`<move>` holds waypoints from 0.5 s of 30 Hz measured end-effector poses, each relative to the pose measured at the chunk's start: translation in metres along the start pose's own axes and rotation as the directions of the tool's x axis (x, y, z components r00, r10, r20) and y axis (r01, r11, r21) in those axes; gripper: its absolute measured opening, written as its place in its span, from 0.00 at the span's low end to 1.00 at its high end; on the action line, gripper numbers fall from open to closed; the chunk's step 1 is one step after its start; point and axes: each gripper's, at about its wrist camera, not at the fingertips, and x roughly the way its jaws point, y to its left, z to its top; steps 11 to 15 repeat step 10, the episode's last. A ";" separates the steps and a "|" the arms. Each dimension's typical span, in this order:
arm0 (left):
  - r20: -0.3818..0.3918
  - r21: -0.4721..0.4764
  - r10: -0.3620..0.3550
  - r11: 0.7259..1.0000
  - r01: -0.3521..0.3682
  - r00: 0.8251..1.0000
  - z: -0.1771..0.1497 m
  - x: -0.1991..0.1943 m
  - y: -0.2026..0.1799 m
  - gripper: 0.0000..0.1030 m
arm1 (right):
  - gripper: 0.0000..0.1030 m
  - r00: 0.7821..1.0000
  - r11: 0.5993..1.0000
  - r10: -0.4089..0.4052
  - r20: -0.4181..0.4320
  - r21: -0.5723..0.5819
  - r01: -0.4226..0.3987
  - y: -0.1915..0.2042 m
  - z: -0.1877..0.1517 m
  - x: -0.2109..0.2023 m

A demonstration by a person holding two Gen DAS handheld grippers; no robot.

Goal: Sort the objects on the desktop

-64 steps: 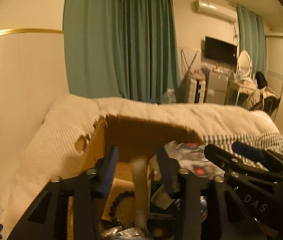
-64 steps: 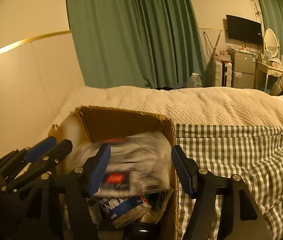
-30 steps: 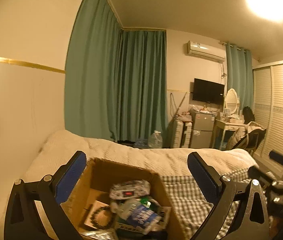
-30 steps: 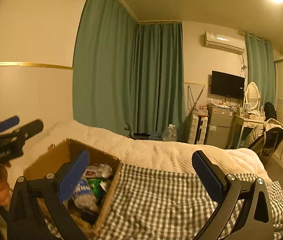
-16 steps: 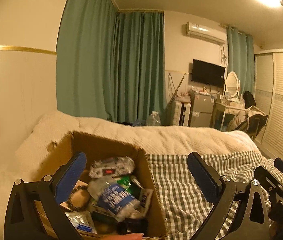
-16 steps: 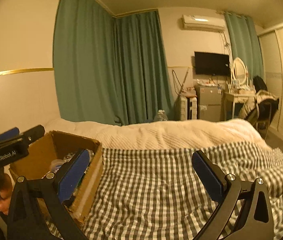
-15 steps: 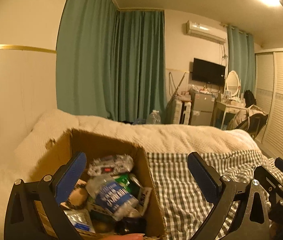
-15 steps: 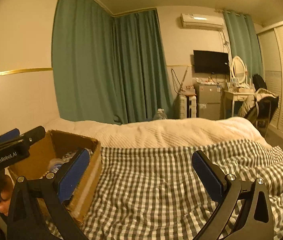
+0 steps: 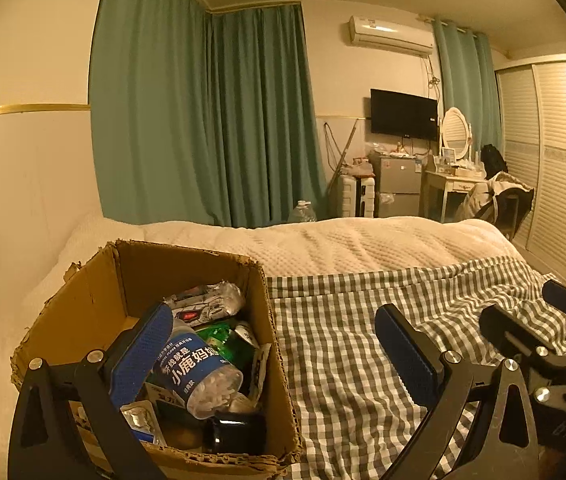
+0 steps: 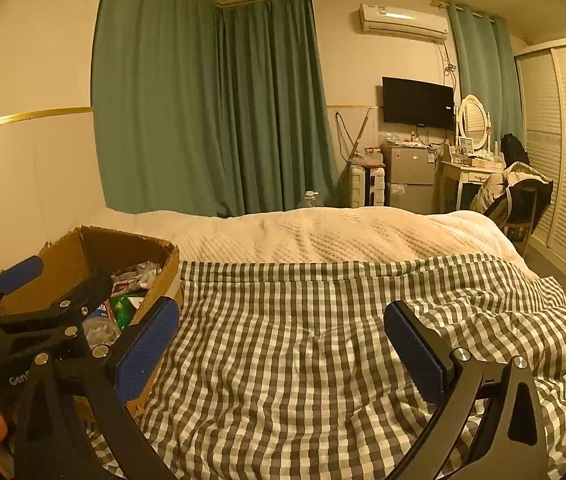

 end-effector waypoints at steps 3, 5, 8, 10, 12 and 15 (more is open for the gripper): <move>-0.016 -0.014 -0.002 1.000 0.001 1.000 0.000 0.003 0.001 1.00 | 1.00 1.000 1.000 -0.004 0.002 -0.007 0.004 0.005 0.000 0.002; -0.025 -0.014 -0.003 1.000 0.003 1.000 -0.001 0.005 0.002 1.00 | 1.00 1.000 1.000 -0.007 0.001 -0.007 0.007 0.006 -0.001 0.003; -0.026 -0.004 0.006 1.000 -0.006 1.000 -0.001 0.007 0.004 1.00 | 1.00 1.000 1.000 -0.011 0.001 -0.006 0.011 0.005 -0.002 0.004; -0.028 -0.010 0.000 1.000 0.000 1.000 -0.001 0.007 0.006 1.00 | 1.00 1.000 1.000 -0.015 0.007 -0.005 0.015 0.004 -0.002 0.003; -0.028 -0.010 0.000 1.000 0.000 1.000 -0.001 0.007 0.006 1.00 | 1.00 1.000 1.000 -0.015 0.007 -0.005 0.015 0.004 -0.002 0.003; -0.028 -0.010 0.000 1.000 0.000 1.000 -0.001 0.007 0.006 1.00 | 1.00 1.000 1.000 -0.015 0.007 -0.005 0.015 0.004 -0.002 0.003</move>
